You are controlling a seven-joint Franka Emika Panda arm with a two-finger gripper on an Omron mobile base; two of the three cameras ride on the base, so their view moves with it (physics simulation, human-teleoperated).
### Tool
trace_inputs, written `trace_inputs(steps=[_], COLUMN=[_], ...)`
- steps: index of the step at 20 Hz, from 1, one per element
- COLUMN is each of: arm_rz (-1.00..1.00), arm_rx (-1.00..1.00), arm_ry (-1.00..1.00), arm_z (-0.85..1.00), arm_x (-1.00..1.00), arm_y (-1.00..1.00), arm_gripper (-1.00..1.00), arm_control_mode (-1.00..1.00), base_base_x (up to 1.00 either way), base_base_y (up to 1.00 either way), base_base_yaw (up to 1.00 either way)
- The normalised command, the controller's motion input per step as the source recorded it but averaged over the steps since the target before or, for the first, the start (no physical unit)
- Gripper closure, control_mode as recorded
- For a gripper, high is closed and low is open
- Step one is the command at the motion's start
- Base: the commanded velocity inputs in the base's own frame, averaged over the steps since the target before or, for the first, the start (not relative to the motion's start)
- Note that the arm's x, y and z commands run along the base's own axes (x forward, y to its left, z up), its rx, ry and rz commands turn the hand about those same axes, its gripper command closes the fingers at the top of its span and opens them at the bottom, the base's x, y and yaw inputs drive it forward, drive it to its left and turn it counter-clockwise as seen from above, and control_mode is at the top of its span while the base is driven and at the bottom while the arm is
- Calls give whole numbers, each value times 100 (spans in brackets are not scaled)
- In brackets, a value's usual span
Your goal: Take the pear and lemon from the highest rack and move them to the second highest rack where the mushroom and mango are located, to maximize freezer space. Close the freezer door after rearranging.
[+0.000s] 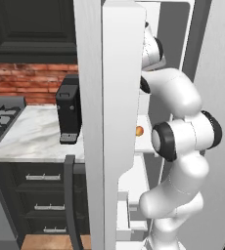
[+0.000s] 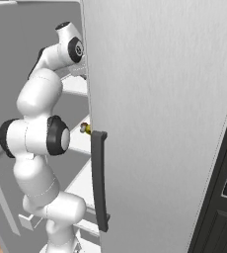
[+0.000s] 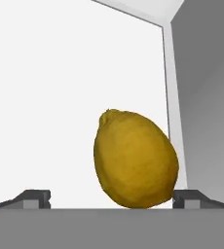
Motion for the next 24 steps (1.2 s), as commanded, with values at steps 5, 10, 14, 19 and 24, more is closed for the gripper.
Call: trace_inputs(steps=[5,10,14,19,24], arm_rz=[0,0,0,0,0], arm_rx=[0,1,7,13,4], arm_ry=[0,0,0,0,-9], arm_z=[-21,-35,-35,-35,-52], arm_x=[21,20,6,6,5], arm_y=[-39,-41,-62,-66,-56], arm_gripper=[-100,-100,-100,-100,-100], arm_control_mode=[-100,-100,-100,-100,-100], base_base_x=[0,0,0,0,0], base_base_y=[0,0,0,0,0], base_base_yaw=[0,0,0,0,0])
